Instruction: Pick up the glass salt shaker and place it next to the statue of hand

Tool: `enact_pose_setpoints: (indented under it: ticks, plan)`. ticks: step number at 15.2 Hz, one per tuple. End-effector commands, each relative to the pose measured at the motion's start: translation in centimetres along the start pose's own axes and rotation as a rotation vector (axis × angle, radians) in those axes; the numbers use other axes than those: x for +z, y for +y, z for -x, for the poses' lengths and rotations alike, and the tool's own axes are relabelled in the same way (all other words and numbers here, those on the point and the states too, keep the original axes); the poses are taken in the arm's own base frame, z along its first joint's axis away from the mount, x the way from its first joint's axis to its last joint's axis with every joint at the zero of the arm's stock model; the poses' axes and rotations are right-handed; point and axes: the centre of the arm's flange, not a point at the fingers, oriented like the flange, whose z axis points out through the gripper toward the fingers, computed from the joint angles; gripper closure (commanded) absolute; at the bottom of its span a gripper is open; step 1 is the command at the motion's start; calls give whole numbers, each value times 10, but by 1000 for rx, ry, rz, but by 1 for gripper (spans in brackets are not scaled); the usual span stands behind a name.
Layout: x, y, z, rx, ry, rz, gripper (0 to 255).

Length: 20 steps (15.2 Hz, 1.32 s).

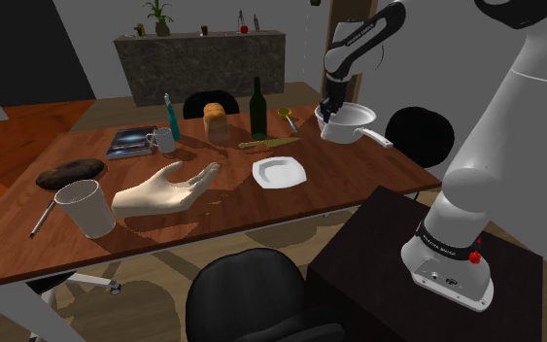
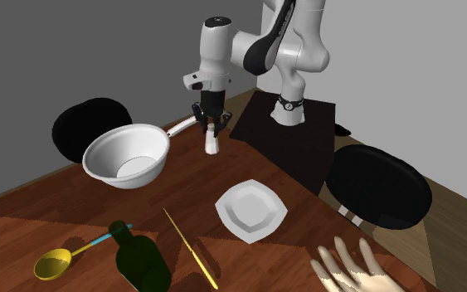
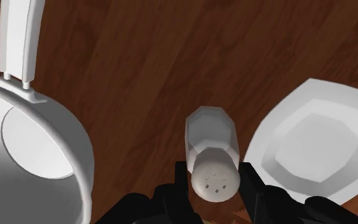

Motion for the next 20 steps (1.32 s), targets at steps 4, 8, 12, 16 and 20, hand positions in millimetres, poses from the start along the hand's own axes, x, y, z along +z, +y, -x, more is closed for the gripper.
enact_pose_setpoints:
  ticks: [4,8,12,16,20]
  plan:
    - [-26,2,-3,0,0,0,255]
    - [-47,4,-6,0,0,0,255]
    - [-54,-35,-12,0,0,0,255]
    - [-57,-87,-20,0,0,0,255]
    - [-60,-139,-27,0,0,0,255]
